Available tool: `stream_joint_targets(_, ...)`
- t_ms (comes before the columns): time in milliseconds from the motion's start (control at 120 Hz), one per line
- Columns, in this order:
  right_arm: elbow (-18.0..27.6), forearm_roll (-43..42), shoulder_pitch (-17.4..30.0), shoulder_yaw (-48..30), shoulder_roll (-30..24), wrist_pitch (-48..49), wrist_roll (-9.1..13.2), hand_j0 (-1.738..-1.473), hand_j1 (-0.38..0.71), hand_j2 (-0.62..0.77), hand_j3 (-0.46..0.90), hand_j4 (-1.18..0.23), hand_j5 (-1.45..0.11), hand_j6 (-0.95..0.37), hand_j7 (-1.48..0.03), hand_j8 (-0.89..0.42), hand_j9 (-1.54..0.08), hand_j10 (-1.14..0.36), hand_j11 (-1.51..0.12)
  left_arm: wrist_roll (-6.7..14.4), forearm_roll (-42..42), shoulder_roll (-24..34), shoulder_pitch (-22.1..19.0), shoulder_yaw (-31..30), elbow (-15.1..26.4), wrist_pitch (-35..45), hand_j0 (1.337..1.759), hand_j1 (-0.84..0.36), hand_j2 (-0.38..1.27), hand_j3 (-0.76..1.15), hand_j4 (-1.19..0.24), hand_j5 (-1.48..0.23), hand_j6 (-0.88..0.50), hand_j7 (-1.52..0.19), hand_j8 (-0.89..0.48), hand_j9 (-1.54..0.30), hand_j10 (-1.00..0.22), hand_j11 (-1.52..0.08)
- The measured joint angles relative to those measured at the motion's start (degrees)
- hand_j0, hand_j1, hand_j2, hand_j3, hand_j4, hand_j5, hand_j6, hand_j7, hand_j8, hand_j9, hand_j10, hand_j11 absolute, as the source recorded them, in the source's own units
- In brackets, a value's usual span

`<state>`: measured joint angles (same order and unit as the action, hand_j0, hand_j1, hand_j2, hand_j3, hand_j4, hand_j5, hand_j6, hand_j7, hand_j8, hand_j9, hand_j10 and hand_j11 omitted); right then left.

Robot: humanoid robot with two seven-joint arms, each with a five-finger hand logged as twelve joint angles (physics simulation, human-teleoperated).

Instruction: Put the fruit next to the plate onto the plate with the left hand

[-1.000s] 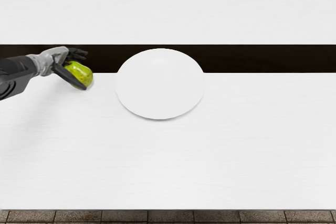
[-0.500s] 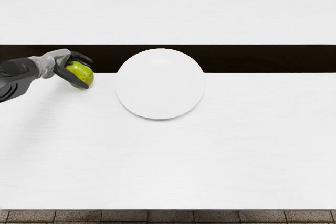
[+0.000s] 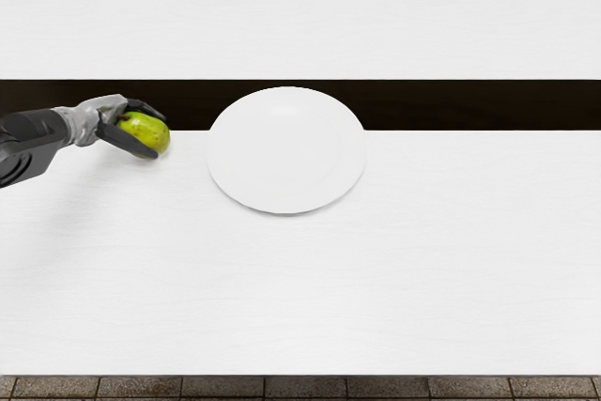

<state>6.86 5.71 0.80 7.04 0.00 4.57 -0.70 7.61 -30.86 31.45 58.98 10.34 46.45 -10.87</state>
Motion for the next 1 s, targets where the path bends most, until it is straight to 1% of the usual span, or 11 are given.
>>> stream_joint_targets(33,0.0,0.0,0.0,0.0,0.0,0.0,0.0,-1.658,-0.35,0.00,0.00,0.00,0.00,0.00,0.00,0.00,0.00,0.00,0.00,0.0,0.0,0.0,0.0,0.0,0.0,0.0,1.657,-0.27,0.06,0.00,-0.35,-0.78,-0.18,-0.75,-0.10,-0.72,-0.30,-0.68)
stream_joint_targets(108,0.0,0.0,0.0,0.0,0.0,0.0,0.0,-1.658,-0.35,0.00,0.00,0.00,0.00,0.00,0.00,0.00,0.00,0.00,0.00,0.0,0.1,-0.1,0.1,-0.1,0.1,0.0,1.658,-0.29,0.10,0.00,-0.33,-0.81,-0.16,-0.77,-0.07,-0.75,-0.29,-0.70)
stream_joint_targets(175,0.0,0.0,0.0,0.0,0.0,0.0,0.0,-1.658,-0.35,0.00,0.00,0.00,0.00,0.00,0.00,0.00,0.00,0.00,0.00,0.1,0.0,-0.1,0.1,-0.1,0.1,0.0,1.658,-0.31,0.15,0.00,-0.34,-0.86,-0.16,-0.81,-0.09,-0.78,-0.25,-0.73)
stream_joint_targets(333,0.0,0.0,0.0,0.0,0.0,0.0,0.0,-1.658,-0.35,0.00,0.00,0.00,0.00,0.00,0.00,0.00,0.00,0.00,0.00,0.1,-0.1,-0.1,0.2,-0.1,0.0,-0.3,1.657,-0.33,0.20,0.00,-0.27,-0.97,-0.11,-0.90,-0.04,-0.85,-0.22,-0.79)
stream_joint_targets(408,0.0,0.0,0.0,0.0,0.0,0.0,0.0,-1.658,-0.35,0.00,0.00,0.00,0.00,0.00,0.00,0.00,0.00,0.00,0.00,0.1,0.0,-0.1,0.3,-0.3,0.0,-0.4,1.657,-0.34,0.24,0.00,-0.27,-1.03,-0.09,-0.94,-0.03,-0.87,-0.25,-0.82)
stream_joint_targets(450,0.0,0.0,0.0,0.0,0.0,0.0,0.0,-1.658,-0.35,0.00,0.00,0.00,0.00,0.00,0.00,0.00,0.00,0.00,0.00,0.1,-0.1,-0.1,0.4,-0.4,0.0,-0.2,1.656,-0.32,0.31,0.00,-0.34,-1.01,-0.16,-0.94,-0.12,-0.88,-0.28,-0.84)
stream_joint_targets(483,0.0,0.0,0.0,0.0,0.0,0.0,0.0,-1.658,-0.35,0.00,0.00,0.00,0.00,0.00,0.00,0.00,0.00,0.00,0.00,0.0,-0.1,-0.1,0.5,-0.5,0.0,-0.1,1.655,-0.31,0.33,0.00,-0.37,-0.99,-0.18,-0.94,-0.14,-0.89,-0.29,-0.86)
stream_joint_targets(625,0.0,0.0,0.0,0.0,0.0,0.0,0.0,-1.658,-0.35,0.00,0.00,0.00,0.00,0.00,0.00,0.00,0.00,0.00,0.00,0.0,-0.2,-0.2,1.1,-0.5,0.1,0.0,1.653,-0.26,0.27,0.00,-0.43,-0.97,-0.20,-0.93,-0.16,-0.92,-0.28,-0.90)
stream_joint_targets(733,0.0,0.0,0.0,0.0,0.0,0.0,0.0,-1.658,-0.35,0.00,0.00,0.00,0.00,0.00,0.00,0.00,0.00,0.00,0.00,0.0,-0.2,-0.2,1.3,-0.4,0.4,0.1,1.652,-0.19,0.18,0.00,-0.49,-0.95,-0.26,-0.93,-0.20,-0.92,-0.32,-0.91)
stream_joint_targets(825,0.0,0.0,0.0,0.0,0.0,0.0,0.0,-1.658,-0.35,0.00,0.00,0.00,0.00,0.00,0.00,0.00,0.00,0.00,0.00,0.0,-0.2,-0.1,1.8,-0.3,0.6,0.1,1.651,-0.14,0.14,0.00,-0.53,-0.95,-0.30,-0.93,-0.23,-0.93,-0.35,-0.92)
stream_joint_targets(1000,0.0,0.0,0.0,0.0,0.0,0.0,0.0,-1.658,-0.35,0.00,0.00,0.00,0.00,0.00,0.00,0.00,0.00,0.00,0.00,0.0,-0.1,-0.1,2.9,-0.1,0.7,0.1,1.652,-0.18,0.18,0.00,-0.51,-0.96,-0.28,-0.93,-0.21,-0.92,-0.32,-0.92)
